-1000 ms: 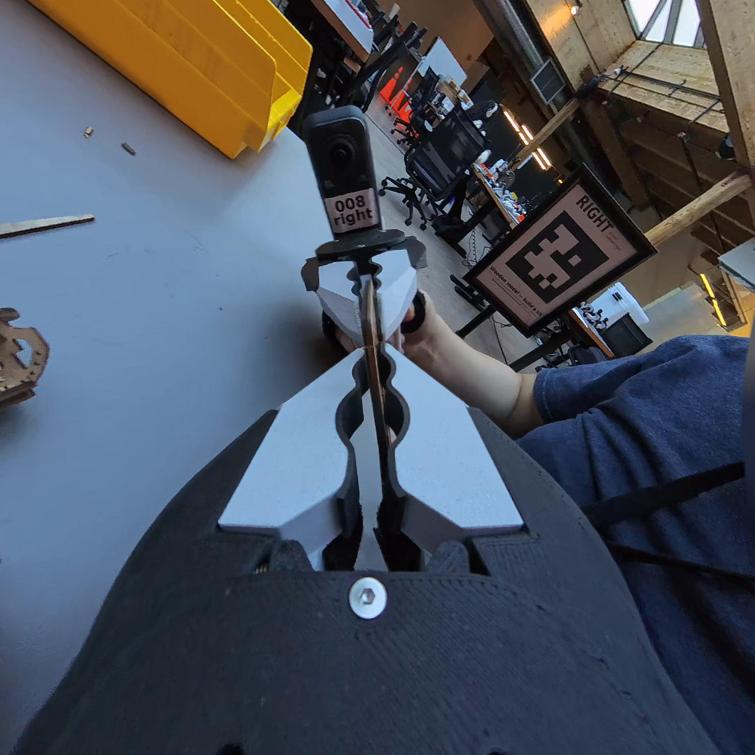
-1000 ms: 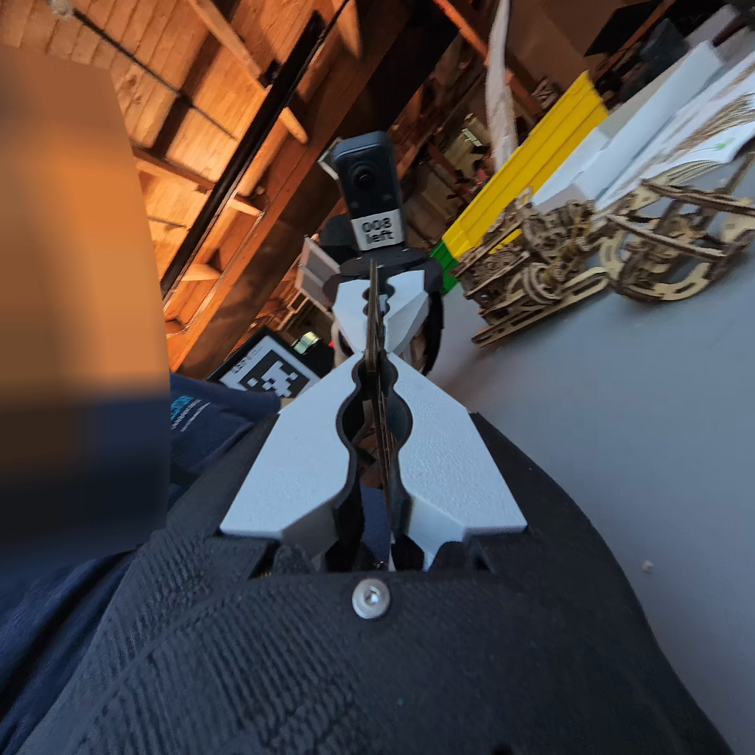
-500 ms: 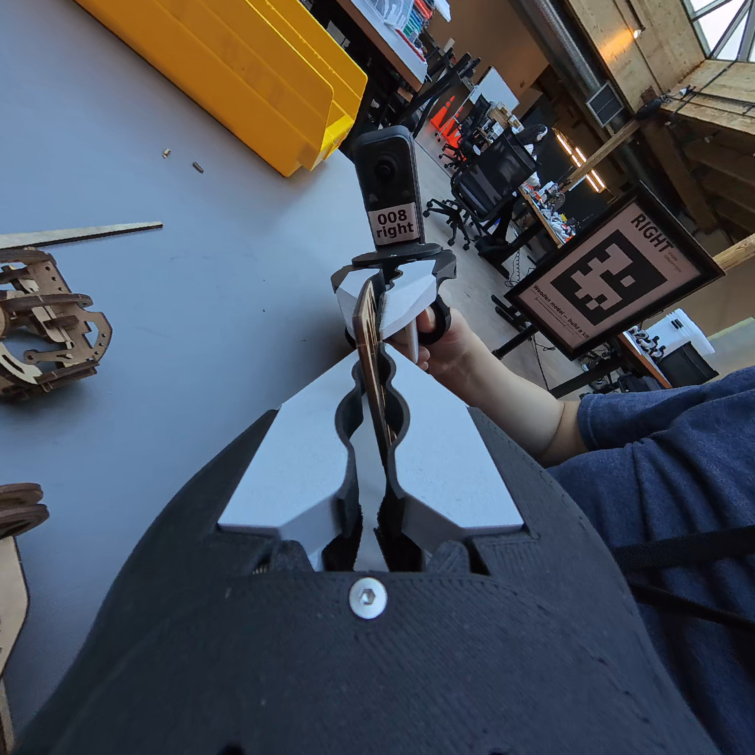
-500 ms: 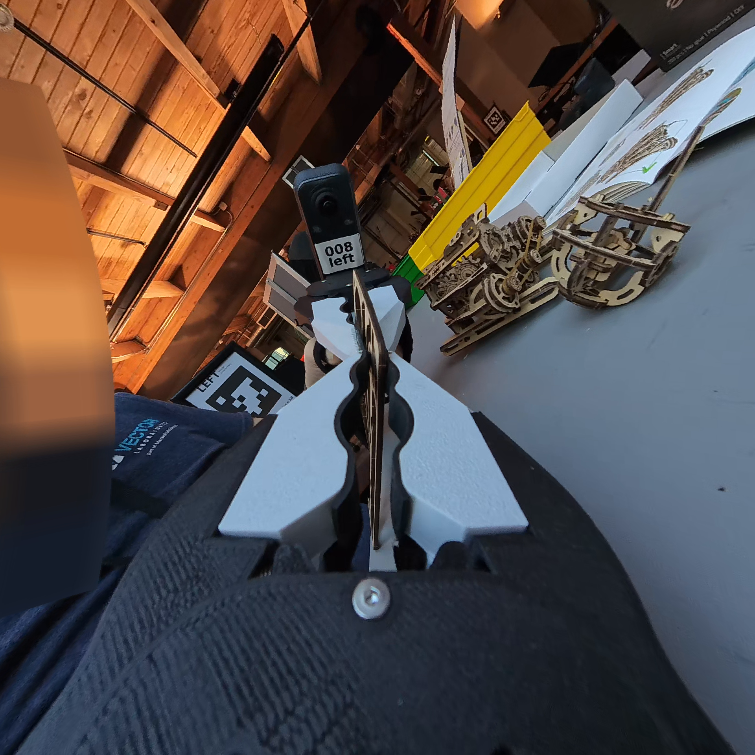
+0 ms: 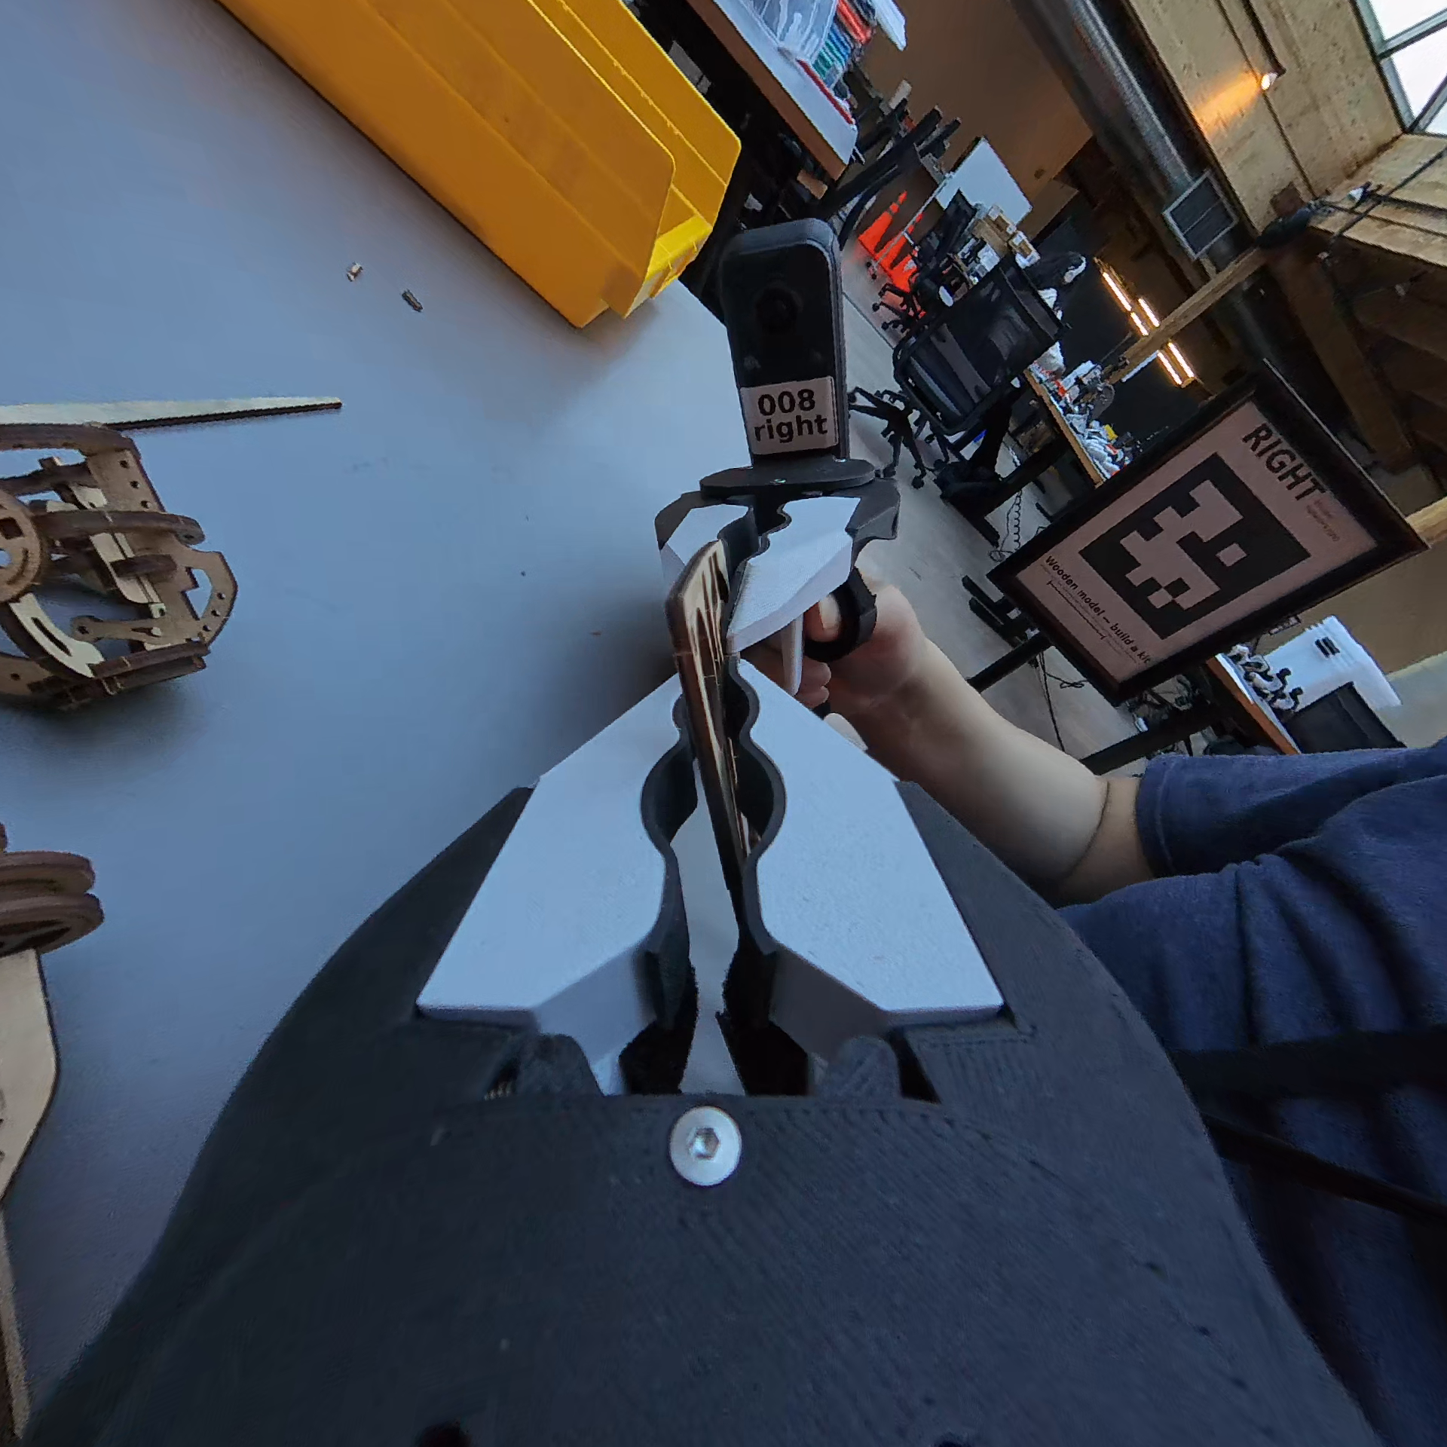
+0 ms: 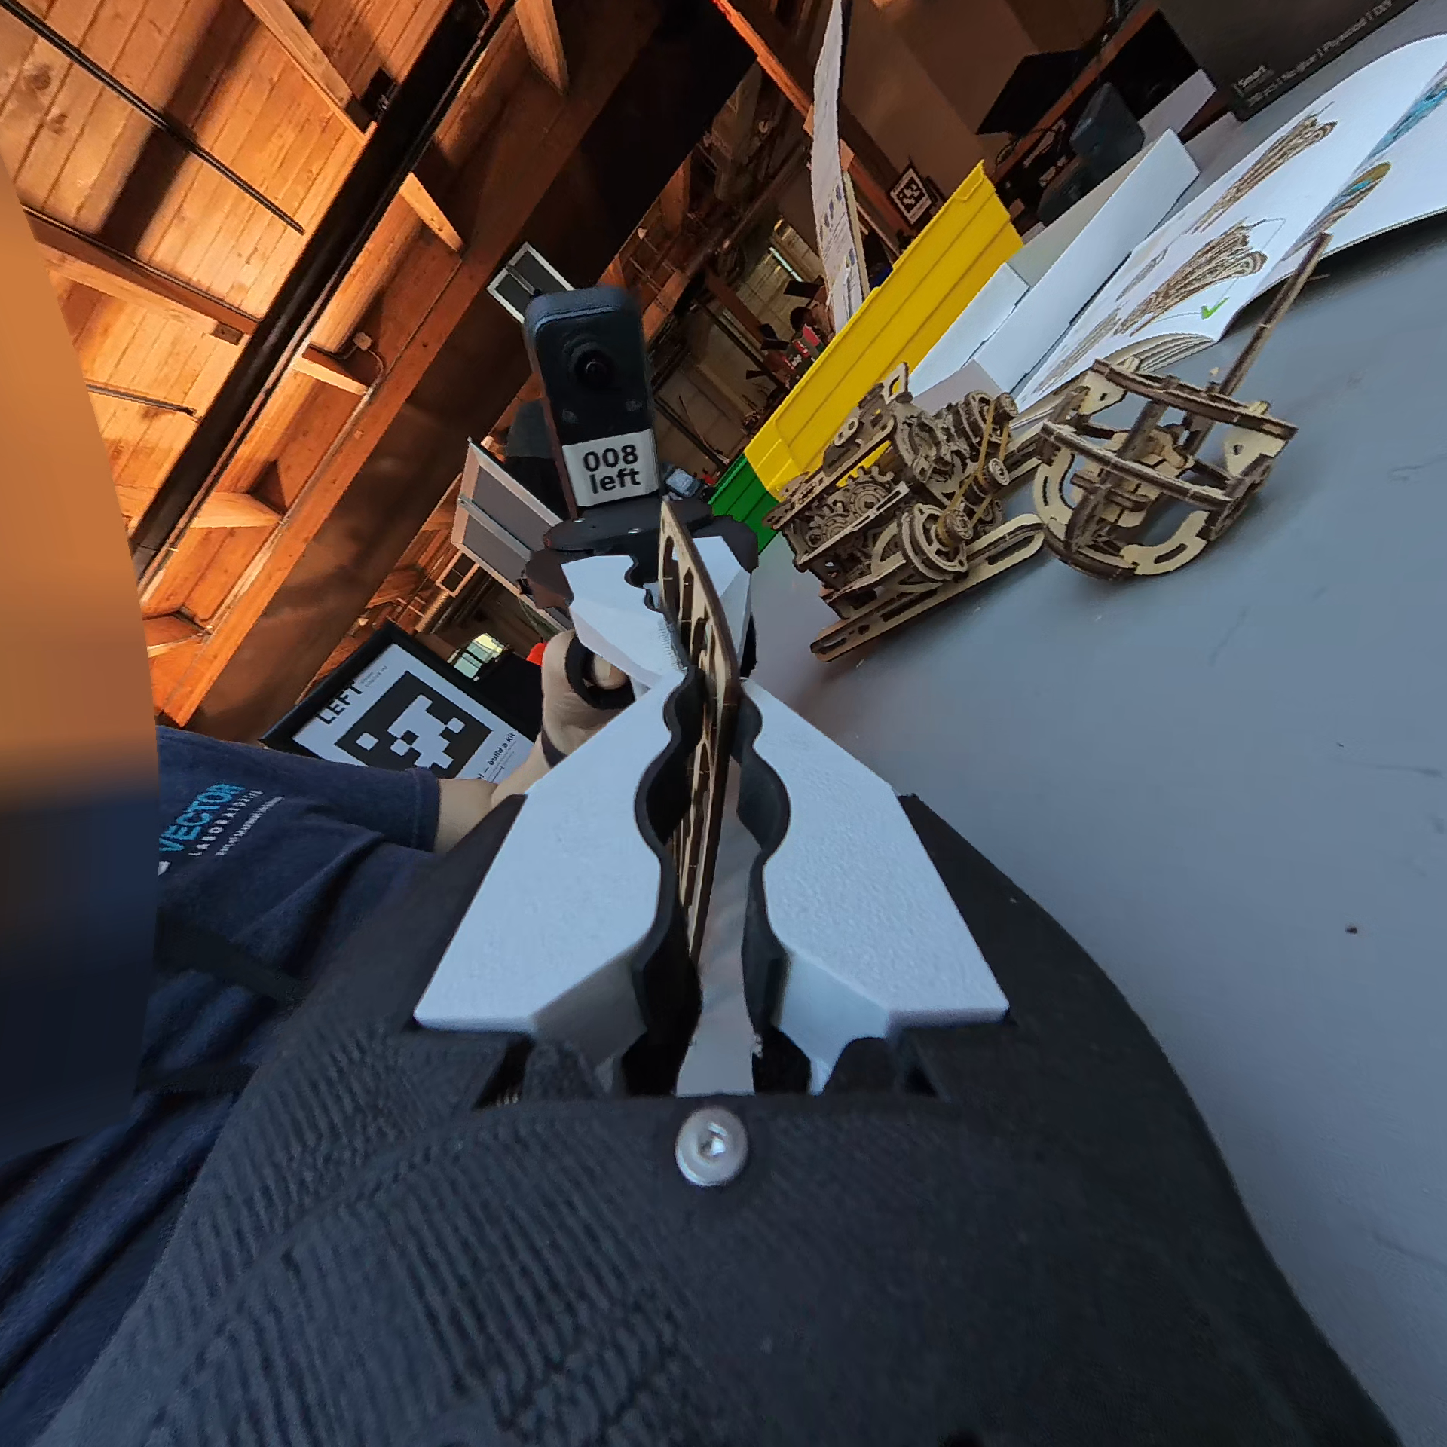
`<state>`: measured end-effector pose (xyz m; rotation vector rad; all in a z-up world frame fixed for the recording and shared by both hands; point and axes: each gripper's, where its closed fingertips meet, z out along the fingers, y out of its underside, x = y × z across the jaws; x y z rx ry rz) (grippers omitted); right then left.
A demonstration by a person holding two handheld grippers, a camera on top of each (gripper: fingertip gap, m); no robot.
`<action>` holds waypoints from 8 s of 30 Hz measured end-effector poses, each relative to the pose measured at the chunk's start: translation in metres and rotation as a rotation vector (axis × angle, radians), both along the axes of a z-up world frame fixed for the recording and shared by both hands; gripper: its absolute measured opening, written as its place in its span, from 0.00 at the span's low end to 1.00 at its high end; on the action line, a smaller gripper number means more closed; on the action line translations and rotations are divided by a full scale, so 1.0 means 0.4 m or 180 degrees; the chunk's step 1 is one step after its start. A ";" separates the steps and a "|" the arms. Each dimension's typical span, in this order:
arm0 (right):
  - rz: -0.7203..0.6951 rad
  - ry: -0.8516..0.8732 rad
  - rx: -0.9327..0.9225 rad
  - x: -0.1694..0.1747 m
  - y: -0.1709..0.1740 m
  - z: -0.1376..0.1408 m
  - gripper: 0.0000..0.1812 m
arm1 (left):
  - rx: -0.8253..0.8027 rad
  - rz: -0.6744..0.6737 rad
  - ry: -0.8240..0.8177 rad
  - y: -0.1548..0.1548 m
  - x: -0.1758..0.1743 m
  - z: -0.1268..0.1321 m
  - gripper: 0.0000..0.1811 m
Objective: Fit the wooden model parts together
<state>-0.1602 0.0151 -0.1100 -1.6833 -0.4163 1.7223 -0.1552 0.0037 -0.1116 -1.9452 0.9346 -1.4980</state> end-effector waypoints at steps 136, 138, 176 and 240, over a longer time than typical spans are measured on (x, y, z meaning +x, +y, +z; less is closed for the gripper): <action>-0.0384 -0.0658 -0.0643 -0.100 -0.035 -0.049 0.17 | -0.0352 0.1542 -0.0857 0.010 -0.151 -0.034 0.00; -0.0371 -0.0507 -0.0796 -0.097 -0.034 -0.037 0.21 | -0.0355 0.1559 -0.0865 0.012 -0.153 -0.033 0.00; -0.0666 -0.0981 -0.0985 -0.098 -0.024 -0.076 0.05 | -0.0188 0.1707 -0.0737 -0.008 -0.122 -0.044 0.01; -0.0732 -0.1012 -0.0920 -0.118 -0.017 -0.123 0.03 | -0.1016 0.1794 -0.0715 0.004 -0.139 -0.102 0.00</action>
